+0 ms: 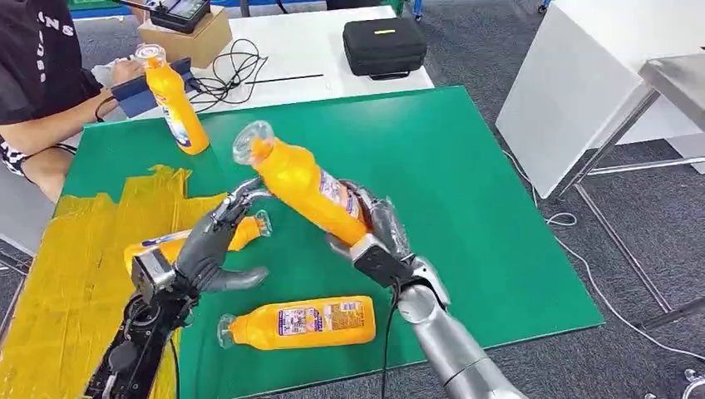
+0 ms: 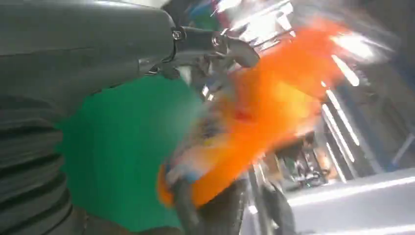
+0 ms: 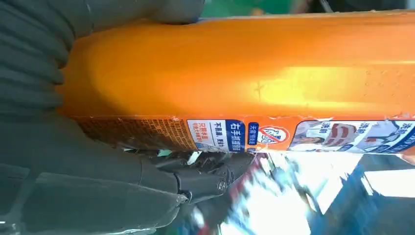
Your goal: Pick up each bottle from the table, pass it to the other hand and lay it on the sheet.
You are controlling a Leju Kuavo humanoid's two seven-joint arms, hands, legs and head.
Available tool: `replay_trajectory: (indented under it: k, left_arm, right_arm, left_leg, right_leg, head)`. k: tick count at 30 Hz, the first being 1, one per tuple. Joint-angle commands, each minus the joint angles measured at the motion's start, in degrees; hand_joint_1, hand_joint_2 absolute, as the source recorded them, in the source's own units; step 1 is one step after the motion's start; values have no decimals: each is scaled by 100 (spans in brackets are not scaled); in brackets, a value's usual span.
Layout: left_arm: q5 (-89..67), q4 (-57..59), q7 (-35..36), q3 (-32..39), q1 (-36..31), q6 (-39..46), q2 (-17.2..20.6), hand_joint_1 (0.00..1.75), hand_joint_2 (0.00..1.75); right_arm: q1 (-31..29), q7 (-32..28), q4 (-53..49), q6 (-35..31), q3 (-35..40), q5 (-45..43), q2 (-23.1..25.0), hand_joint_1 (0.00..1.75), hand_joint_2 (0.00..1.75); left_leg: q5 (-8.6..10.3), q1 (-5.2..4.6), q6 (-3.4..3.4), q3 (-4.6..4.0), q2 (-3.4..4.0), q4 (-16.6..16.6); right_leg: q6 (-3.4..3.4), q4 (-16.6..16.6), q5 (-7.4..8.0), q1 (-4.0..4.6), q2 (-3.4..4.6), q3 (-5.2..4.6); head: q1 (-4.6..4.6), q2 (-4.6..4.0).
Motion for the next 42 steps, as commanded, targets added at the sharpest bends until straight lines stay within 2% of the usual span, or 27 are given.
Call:
replay_trajectory:
  k: [1,6,25,35,39,42]
  left_arm:
    - [1288,1524,969,727,-725,-11,-551,0,175]
    - [1713,1405,1174,743,-613,196,-565,0,175]
    - [1941,1210,1317,625,-513,210,-598,0,175]
    - [2054,140,1443,75,-360,244,-585,0,175]
    - [2149,-71,1446,-9,-368,272,-536,0,175]
    - [2172,-181,1441,-57,-348,275,-524,0,175]
  right_arm:
    - [26,-144,-84,-699,21,-97,226,175,175]
    - [-7,-118,-140,-1024,48,-188,247,175,175]
    - [-88,10,-31,-986,241,-143,256,175,175]
    - [-319,391,875,-545,831,272,359,175,175]
    - [-442,524,1376,-207,1128,342,551,175,175]
    - [-550,562,1615,-327,1180,440,629,175,175]
  left_leg:
    - [-5,7,-13,16,-3,0]
    - [-5,6,-15,15,5,0]
    - [-11,12,-21,18,12,3]
    - [-12,14,-20,15,18,6]
    - [-13,16,-23,17,23,4]
    - [-14,15,-23,19,21,3]
  right_leg:
    - [-10,-2,-6,7,-10,19]
    - [-9,-1,-5,7,-1,16]
    - [-14,-1,-8,13,4,21]
    - [-13,0,-7,14,11,19]
    - [-15,-2,-6,16,15,22]
    - [-16,-1,-8,15,13,22]
  head:
    - [0,0]
    - [0,0]
    - [0,0]
    - [0,0]
    - [0,0]
    - [-2,0]
